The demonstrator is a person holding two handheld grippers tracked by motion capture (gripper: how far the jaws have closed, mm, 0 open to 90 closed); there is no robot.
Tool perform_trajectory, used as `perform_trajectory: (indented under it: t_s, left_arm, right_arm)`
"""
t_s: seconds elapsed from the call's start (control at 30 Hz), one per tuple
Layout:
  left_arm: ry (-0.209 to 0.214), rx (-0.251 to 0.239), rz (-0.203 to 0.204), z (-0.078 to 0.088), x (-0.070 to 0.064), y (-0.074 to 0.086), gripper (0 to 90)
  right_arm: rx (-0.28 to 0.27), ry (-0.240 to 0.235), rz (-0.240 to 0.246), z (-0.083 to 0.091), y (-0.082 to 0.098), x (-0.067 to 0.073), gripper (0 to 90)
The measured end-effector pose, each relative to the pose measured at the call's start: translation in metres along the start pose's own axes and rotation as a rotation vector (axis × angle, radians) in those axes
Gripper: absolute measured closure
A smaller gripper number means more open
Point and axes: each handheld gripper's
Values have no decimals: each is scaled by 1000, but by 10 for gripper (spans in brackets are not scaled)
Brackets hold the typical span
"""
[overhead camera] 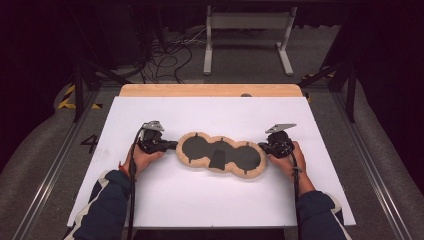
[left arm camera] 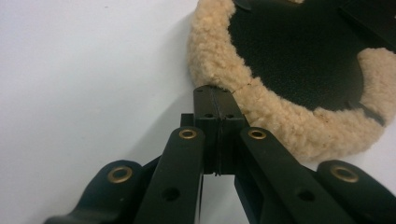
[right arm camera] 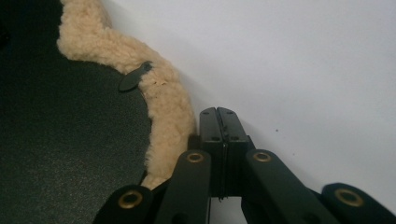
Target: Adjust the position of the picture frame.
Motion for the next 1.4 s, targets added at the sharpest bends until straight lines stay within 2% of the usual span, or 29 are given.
perform_trajectory:
  t_s: [0.03,0.07,0.1,0.13,0.17,0.27,0.33,0.4,0.43,0.47,0.5,0.53,0.6,0.7,0.73,0.77,0.83,0.9,0.93,1.0,1.07,1.2,1.27,1.4]
  left_arm:
    - [15,15,-13,1,-5,1,900]
    - [15,15,-13,1,-5,1,900]
    - [10,21,-26,1,-6,2,900]
    - [1,21,-16,2,-10,2,898]
    - [-9,21,-22,3,-12,3,898]
    - [-19,11,-35,7,-17,4,882]
    - [-35,3,-67,12,-19,4,853]
    - [-50,-2,-71,14,-22,4,843]
    - [-64,-14,-74,16,-23,6,833]
    - [-57,-32,-63,18,-24,8,832]
    - [-76,-43,-60,21,-25,10,832]
    - [-98,-42,-66,22,-26,11,832]
    - [-110,-45,-66,23,-29,13,833]
    - [-116,-55,-63,25,-36,17,834]
    - [-116,-55,-63,25,-36,17,832]
    - [-120,-45,-72,24,-38,18,832]
    - [-136,-25,-89,19,-42,19,829]
    - [-136,-27,-85,18,-42,18,829]
    - [-139,-34,-69,17,-42,18,829]
    - [-135,-25,-79,16,-40,18,829]
    - [-126,-23,-72,14,-41,18,829]
    - [-137,-24,-78,11,-38,18,829]
    - [-126,-28,-62,10,-38,18,830]
    - [-131,-25,-74,10,-38,18,832]
  right_arm:
    - [0,-26,-3,2,3,-2,900]
    - [0,-26,-3,2,3,-2,900]
    - [-3,-31,-6,3,5,-3,900]
    - [-15,-35,-8,3,7,-4,900]
    - [-25,-35,-14,3,8,-4,900]
    - [-36,-11,-13,4,10,-1,900]
    - [-53,2,-17,7,12,-1,900]
    - [-60,11,-19,10,13,-1,900]
    - [-72,27,-22,15,16,0,900]
    - [-93,31,-29,20,19,1,900]
    - [-99,44,-24,24,22,3,900]
    - [-101,54,-22,30,27,6,900]
    - [-103,57,-11,39,37,12,900]
    - [-108,38,-27,48,51,18,900]
    - [-108,38,-27,48,51,18,900]
    - [-104,43,-27,51,58,20,900]
    - [-101,16,-47,55,69,22,900]
    - [-94,9,-51,57,78,25,900]
    - [-98,2,-49,58,81,26,900]
    - [-95,-10,-36,57,82,31,900]
    - [-95,-2,-18,56,81,35,900]
    - [-88,-32,13,52,77,43,900]
    - [-83,-37,28,51,77,45,900]
    - [-80,-44,26,51,78,46,900]
Point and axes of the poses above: each handheld gripper's, and its own axes: z roughly backward along the jaws, y roughly out of its underside, x roughly to its left, and after that the axes turned 9 degrees about x, right-handed
